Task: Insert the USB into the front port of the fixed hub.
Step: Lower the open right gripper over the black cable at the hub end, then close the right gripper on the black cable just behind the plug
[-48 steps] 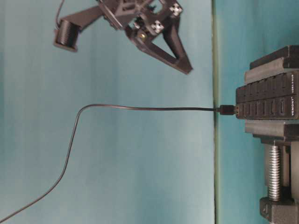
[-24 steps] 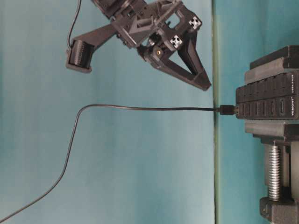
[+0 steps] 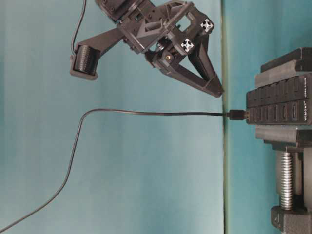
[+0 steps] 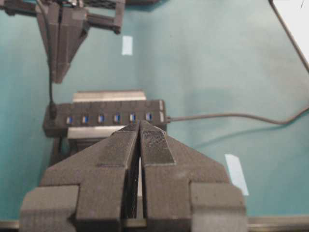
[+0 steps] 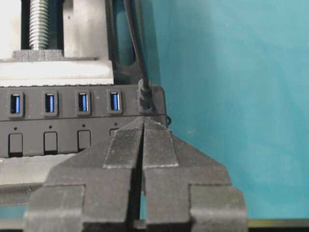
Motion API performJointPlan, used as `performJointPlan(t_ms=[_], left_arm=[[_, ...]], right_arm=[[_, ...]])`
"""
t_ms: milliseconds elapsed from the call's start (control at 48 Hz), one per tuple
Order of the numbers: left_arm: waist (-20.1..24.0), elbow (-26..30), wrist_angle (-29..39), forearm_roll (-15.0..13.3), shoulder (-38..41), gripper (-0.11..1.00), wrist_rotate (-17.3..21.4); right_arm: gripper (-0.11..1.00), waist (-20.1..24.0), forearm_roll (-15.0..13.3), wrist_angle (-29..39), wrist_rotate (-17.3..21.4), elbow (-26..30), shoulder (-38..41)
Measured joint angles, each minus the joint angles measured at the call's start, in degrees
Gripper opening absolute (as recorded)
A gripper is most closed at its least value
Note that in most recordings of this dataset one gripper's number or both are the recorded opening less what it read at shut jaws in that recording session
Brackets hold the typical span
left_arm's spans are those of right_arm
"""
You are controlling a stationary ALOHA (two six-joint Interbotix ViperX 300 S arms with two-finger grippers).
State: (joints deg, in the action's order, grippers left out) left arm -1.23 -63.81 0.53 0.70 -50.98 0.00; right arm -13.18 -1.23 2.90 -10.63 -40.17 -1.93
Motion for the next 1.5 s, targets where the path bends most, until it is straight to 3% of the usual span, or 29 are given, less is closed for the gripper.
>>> performJointPlan(t_ms=[167, 312, 416, 583, 646, 854, 1499], left_arm=[[-0.09, 0.00, 0.00, 0.09, -0.09, 0.00, 0.00], [0.00, 0.00, -0.09, 0.00, 0.00, 0.00, -0.09], [0.00, 0.00, 0.00, 0.09, -0.09, 0.00, -0.09], [0.00, 0.00, -0.09, 0.00, -0.09, 0.00, -0.09], [0.00, 0.00, 0.00, 0.00, -0.09, 0.00, -0.18], [0.00, 0.00, -0.09, 0.09, -0.09, 0.00, -0.26], [0.00, -0.18, -0.09, 0.00, -2.46, 0.00, -0.26]], right_arm=[[0.01, 0.00, 0.00, 0.70, 0.00, 0.00, 0.62], [0.10, 0.00, 0.09, 0.79, 0.00, 1.14, 1.58], [0.32, 0.00, 0.00, 1.41, 0.00, 2.46, 2.46], [0.78, -0.09, 0.00, 3.60, 0.09, 4.57, 3.34], [0.89, 0.00, 0.00, 4.31, 0.00, 5.19, 3.78], [0.79, 0.00, 0.00, 4.57, 0.00, 5.80, 4.75], [0.77, -0.35, 0.00, 2.81, 0.00, 6.86, 5.80]])
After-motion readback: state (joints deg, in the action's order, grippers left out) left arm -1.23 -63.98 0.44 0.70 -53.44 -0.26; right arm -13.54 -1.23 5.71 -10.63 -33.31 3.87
